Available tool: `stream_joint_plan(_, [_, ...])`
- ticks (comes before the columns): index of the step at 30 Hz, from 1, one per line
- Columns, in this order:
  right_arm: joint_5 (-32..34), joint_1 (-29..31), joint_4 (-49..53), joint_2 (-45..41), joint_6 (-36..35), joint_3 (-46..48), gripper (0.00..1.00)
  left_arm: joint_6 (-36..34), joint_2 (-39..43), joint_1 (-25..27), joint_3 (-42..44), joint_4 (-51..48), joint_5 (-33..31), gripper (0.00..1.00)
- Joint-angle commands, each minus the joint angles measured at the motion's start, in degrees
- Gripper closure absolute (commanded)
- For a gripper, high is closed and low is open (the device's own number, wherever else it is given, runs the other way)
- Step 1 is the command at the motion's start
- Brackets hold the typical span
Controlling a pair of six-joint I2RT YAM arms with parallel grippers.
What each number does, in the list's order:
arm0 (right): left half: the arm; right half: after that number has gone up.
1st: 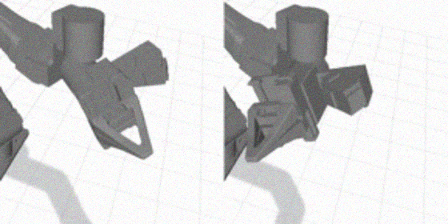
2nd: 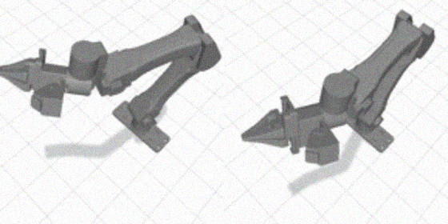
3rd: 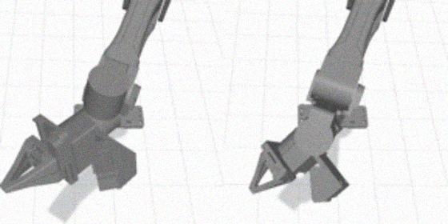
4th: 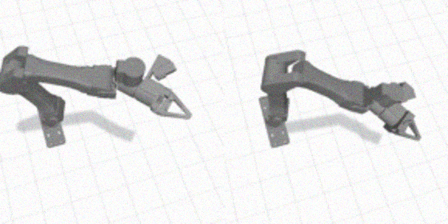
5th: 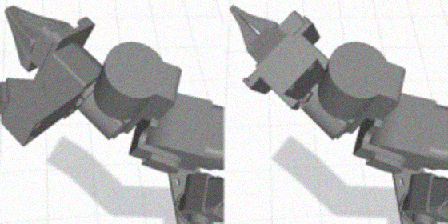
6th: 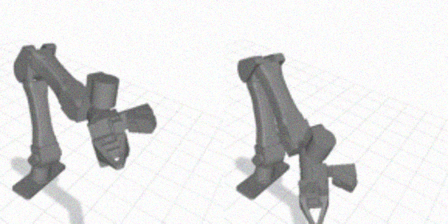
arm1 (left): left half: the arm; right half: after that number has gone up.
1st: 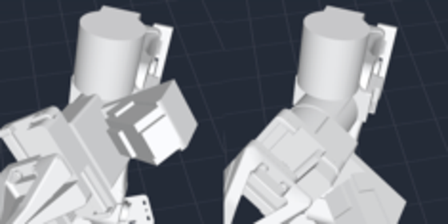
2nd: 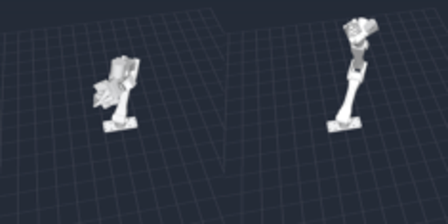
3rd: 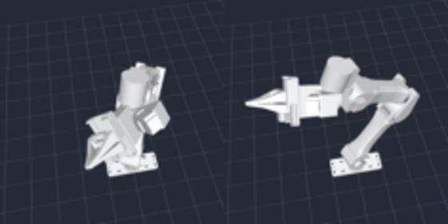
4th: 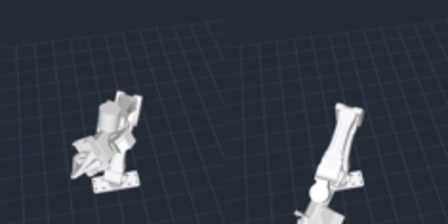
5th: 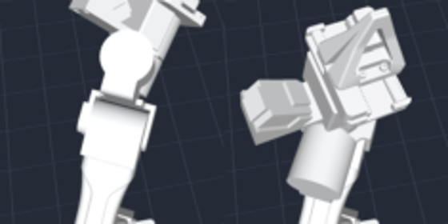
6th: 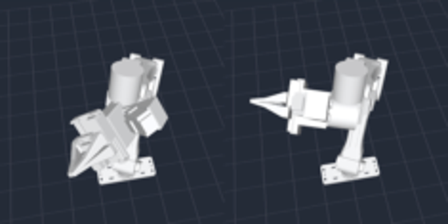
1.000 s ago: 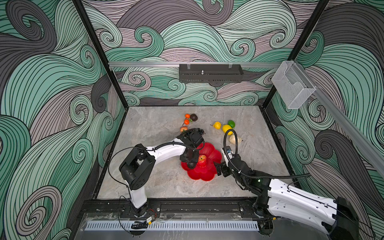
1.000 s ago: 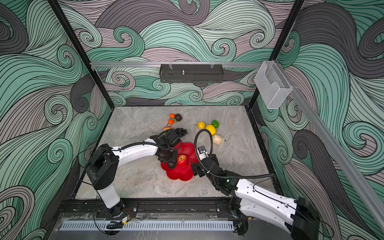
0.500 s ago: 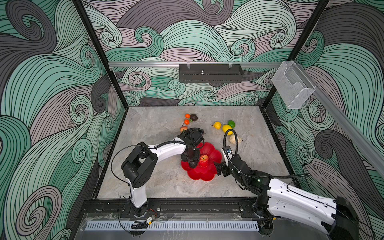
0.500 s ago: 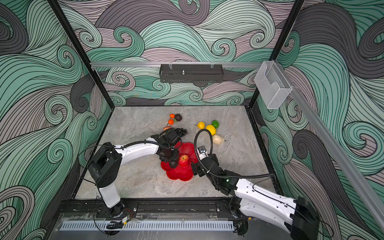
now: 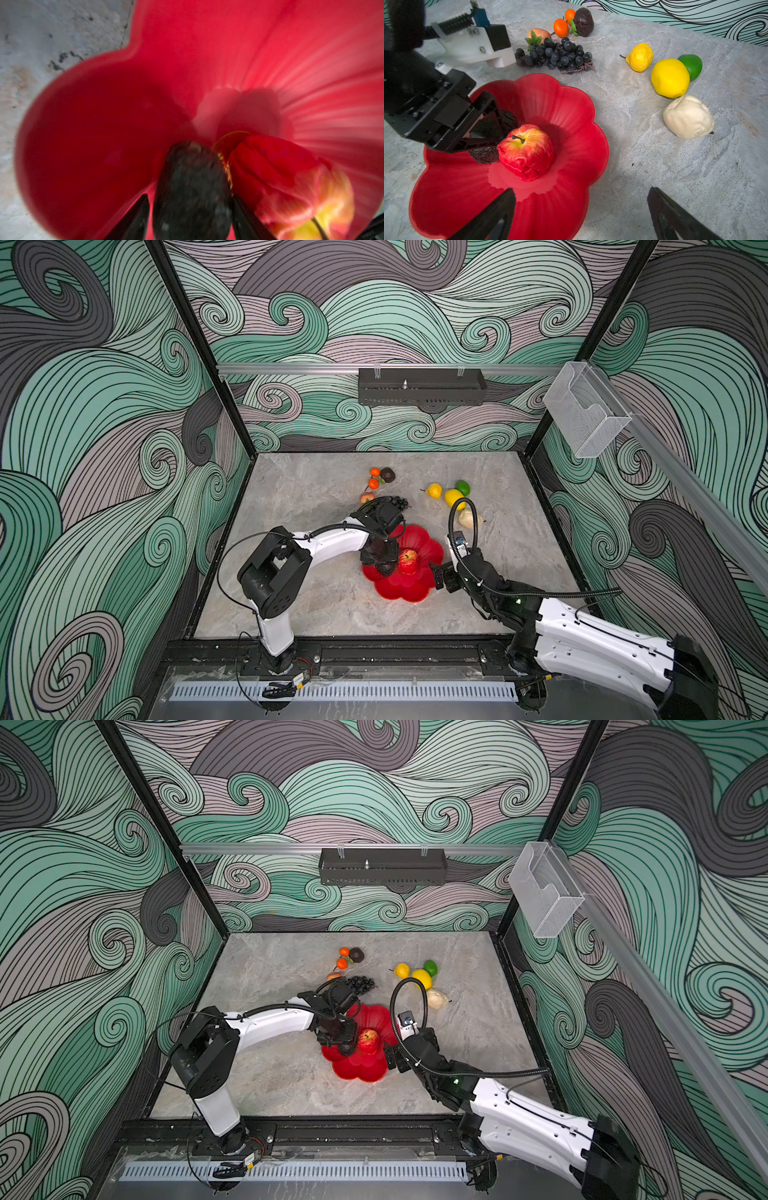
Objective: Place and organize the fake fruits in the fruit bowl
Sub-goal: 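Lower the avocado into the bowl beside the apple with the left gripper, then open the left gripper and lift it away from the bowl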
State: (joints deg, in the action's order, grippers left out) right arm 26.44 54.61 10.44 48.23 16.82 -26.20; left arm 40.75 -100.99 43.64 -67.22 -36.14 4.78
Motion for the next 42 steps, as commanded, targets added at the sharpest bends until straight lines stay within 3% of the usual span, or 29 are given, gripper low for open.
stream_joint_plan(1, [2.19,-0.38,-0.33,-1.06,1.24,0.99,0.0,0.91,3.35,-0.56,0.67,0.16,0.32,0.35])
stream_joint_plan(14, [3.84,-2.05,4.41,-2.28,4.05,-2.05,0.0,-0.38,11.17,-0.57,3.94,0.72,-1.22,0.35])
stream_joint_plan(23, [-3.09,-12.99,12.13,0.1,7.16,-12.94,0.0,-4.42,30.84,-0.83,13.26,3.32,-12.55,0.31])
stream_joint_plan(35, [-12.23,-28.48,14.79,20.31,4.22,-26.87,0.0,-10.33,58.64,-1.1,36.76,15.41,-27.54,0.17])
stream_joint_plan(39, [-22.48,-35.3,15.3,29.6,4.5,-32.33,0.0,-13.74,64.49,-1.15,42.37,16.38,-29.95,0.16])
stream_joint_plan(42, [-24.67,-38.58,15.44,36.23,4.75,-36.2,0.0,-15.43,69.15,-1.21,46.45,18.35,-31.23,0.12])
